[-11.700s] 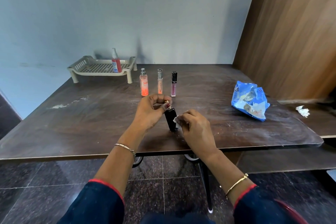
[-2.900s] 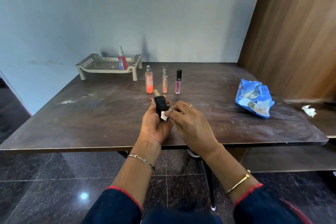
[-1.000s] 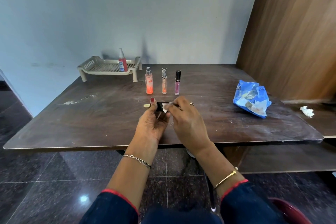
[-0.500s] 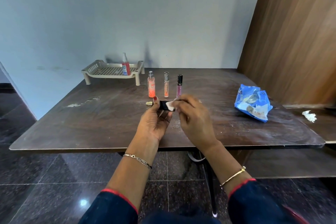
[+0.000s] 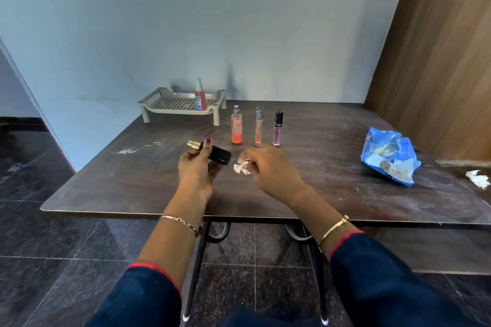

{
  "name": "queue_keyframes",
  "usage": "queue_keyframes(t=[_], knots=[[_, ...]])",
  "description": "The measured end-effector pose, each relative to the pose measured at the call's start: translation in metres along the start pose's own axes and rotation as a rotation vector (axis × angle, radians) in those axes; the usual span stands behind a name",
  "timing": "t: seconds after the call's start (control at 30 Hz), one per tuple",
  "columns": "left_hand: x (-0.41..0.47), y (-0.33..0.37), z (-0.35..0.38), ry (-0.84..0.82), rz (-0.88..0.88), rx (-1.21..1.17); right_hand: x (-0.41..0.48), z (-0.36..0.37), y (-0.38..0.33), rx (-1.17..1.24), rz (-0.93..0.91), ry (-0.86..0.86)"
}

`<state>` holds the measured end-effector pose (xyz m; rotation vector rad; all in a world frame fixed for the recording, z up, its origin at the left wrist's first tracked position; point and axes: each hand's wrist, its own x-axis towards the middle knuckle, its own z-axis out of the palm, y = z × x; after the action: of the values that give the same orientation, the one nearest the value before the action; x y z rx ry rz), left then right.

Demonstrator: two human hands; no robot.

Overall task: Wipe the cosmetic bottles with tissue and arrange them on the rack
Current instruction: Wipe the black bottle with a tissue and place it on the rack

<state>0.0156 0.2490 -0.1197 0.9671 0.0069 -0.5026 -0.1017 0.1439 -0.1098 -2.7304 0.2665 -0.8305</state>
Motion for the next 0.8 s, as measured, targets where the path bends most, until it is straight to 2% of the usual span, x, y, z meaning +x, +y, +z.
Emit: queue_keyframes(t=[0.13, 0.23, 0.37, 0.47, 0.63, 0.8], knots=[[0.022, 0.032, -0.025, 0.051, 0.121, 0.111, 0.036, 0.023, -0.014, -0.038, 0.013, -0.089], [0.035, 0.049, -0.040, 0.071, 0.197, 0.198, 0.061, 0.043, -0.019, 0.064, 0.078, -0.125], [0.050, 0.065, -0.050, 0.064, 0.248, 0.276, 0.083, 0.064, -0.015, 0.129, 0.141, -0.228], [0.066, 0.071, -0.055, 0.062, 0.267, 0.370, 0.095, 0.071, -0.013, 0.087, 0.139, -0.298], [0.104, 0.091, -0.048, 0.044, 0.341, 0.571, 0.132, 0.063, -0.021, 0.117, 0.131, -0.189], [0.154, 0.124, -0.011, -0.021, 0.491, 0.761, 0.180, 0.056, -0.012, -0.093, 0.046, -0.073]])
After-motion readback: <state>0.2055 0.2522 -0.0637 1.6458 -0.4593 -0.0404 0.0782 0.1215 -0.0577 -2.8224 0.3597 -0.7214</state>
